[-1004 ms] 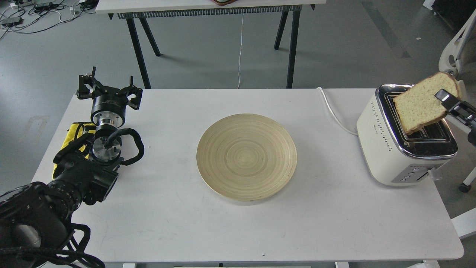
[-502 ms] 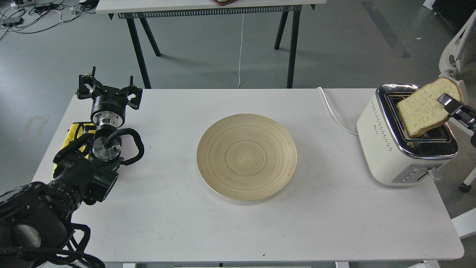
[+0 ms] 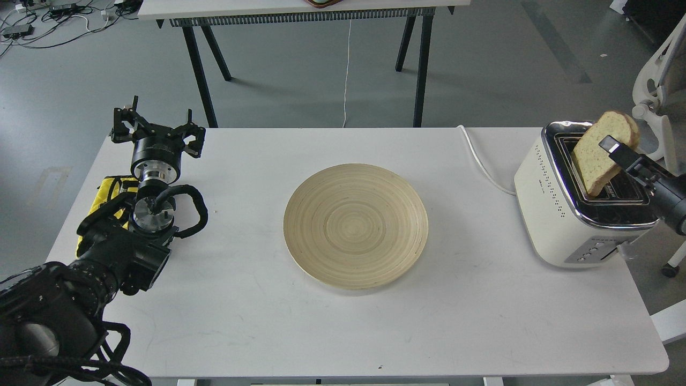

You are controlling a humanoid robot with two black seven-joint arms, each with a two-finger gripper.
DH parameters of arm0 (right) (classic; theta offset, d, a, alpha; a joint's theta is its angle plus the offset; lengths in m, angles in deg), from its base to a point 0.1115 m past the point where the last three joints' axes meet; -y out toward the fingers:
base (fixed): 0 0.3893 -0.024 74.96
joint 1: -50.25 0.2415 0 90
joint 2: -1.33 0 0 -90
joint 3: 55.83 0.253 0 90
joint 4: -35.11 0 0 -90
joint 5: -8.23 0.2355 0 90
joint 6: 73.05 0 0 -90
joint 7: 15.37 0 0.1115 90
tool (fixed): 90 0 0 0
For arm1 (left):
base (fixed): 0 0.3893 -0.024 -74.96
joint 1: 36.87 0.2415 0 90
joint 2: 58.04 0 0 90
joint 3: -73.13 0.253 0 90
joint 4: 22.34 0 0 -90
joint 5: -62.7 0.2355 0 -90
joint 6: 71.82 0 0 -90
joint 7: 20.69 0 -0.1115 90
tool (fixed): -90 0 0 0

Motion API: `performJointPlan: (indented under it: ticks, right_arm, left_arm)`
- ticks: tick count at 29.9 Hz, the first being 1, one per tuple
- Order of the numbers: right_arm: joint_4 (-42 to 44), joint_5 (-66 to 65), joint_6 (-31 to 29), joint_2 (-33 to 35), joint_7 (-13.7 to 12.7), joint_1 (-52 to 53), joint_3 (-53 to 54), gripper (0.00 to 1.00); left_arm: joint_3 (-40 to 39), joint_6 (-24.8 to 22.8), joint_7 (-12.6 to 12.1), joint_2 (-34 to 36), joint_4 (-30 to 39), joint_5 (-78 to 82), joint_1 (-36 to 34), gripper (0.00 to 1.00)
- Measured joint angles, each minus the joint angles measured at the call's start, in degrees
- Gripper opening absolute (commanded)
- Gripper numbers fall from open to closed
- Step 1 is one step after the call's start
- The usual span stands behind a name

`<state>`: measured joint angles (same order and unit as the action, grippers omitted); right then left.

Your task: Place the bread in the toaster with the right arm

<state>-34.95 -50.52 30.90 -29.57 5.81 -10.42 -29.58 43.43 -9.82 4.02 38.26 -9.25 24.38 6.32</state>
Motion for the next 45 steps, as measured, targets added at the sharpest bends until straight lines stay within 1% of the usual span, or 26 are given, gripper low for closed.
performJointPlan:
  ticks: [8, 11, 13, 17, 20, 22, 24, 28, 31, 32, 36, 38, 41, 43, 45]
  right_arm:
    - [-0.8, 0.6, 0.0, 0.1, 0.0, 1.9, 0.8, 0.85]
    - [-2.8, 1.8, -0.2, 0.4, -0.2, 2.3, 2.9, 0.93]
    - [-5.4, 4.6, -0.7, 0.6, -0.4, 2.4, 4.8, 0.96]
    - [-11.1, 12.9, -4.5, 1.3, -0.9, 2.5, 8.6, 0.97]
    - [-13.8, 19.3, -8.0, 0.1, -0.9, 2.5, 12.4, 0.97]
    - [-14.5, 24.4, -9.4, -2.9, -1.0, 2.5, 14.3, 0.97]
    - [-14.7, 31.2, -10.3, -7.9, -0.9, 2.4, 16.1, 0.97]
    - [-14.1, 40.5, -10.8, -17.1, -0.3, 2.0, 18.7, 0.98]
    - [-10.9, 43.8, -12.5, -26.7, -0.1, 1.8, 21.2, 0.98]
    - [-9.0, 44.2, -13.9, -29.7, -0.1, 1.7, 22.1, 0.98]
    - [5.0, 46.5, -25.7, -44.3, -0.2, 1.7, 28.4, 0.98]
    - [11.3, 47.5, -30.9, -49.4, -0.3, 1.7, 31.5, 0.98]
    - [20.0, 48.2, -37.7, -55.1, -0.3, 2.1, 34.6, 0.98]
    - [23.4, 48.3, -40.4, -57.3, -0.2, 2.3, 35.2, 0.98]
    - [25.2, 48.3, -41.5, -58.4, 0.0, 2.4, 35.6, 0.98]
  left_arm:
    - [0.0, 0.0, 0.0, 0.0, 0.0, 0.0, 0.0, 1.00]
    - [0.0, 0.0, 0.0, 0.0, 0.0, 0.0, 0.0, 1.00]
    - [0.0, 0.0, 0.0, 0.0, 0.0, 0.0, 0.0, 1.00]
    - [0.0, 0.0, 0.0, 0.0, 0.0, 0.0, 0.0, 1.00]
    - [0.0, 0.0, 0.0, 0.0, 0.0, 0.0, 0.0, 1.00]
    - [0.0, 0.0, 0.0, 0.0, 0.0, 0.0, 0.0, 1.00]
    - [0.0, 0.0, 0.0, 0.0, 0.0, 0.0, 0.0, 1.00]
    - [0.0, 0.0, 0.0, 0.0, 0.0, 0.0, 0.0, 1.00]
    - [0.0, 0.0, 0.0, 0.0, 0.0, 0.0, 0.0, 1.00]
    - [0.0, 0.0, 0.0, 0.0, 0.0, 0.0, 0.0, 1.00]
    - [0.0, 0.0, 0.0, 0.0, 0.0, 0.0, 0.0, 1.00]
    - [0.0, 0.0, 0.0, 0.0, 0.0, 0.0, 0.0, 1.00]
    - [0.0, 0.0, 0.0, 0.0, 0.0, 0.0, 0.0, 1.00]
    - [0.0, 0.0, 0.0, 0.0, 0.0, 0.0, 0.0, 1.00]
    - [0.0, 0.0, 0.0, 0.0, 0.0, 0.0, 0.0, 1.00]
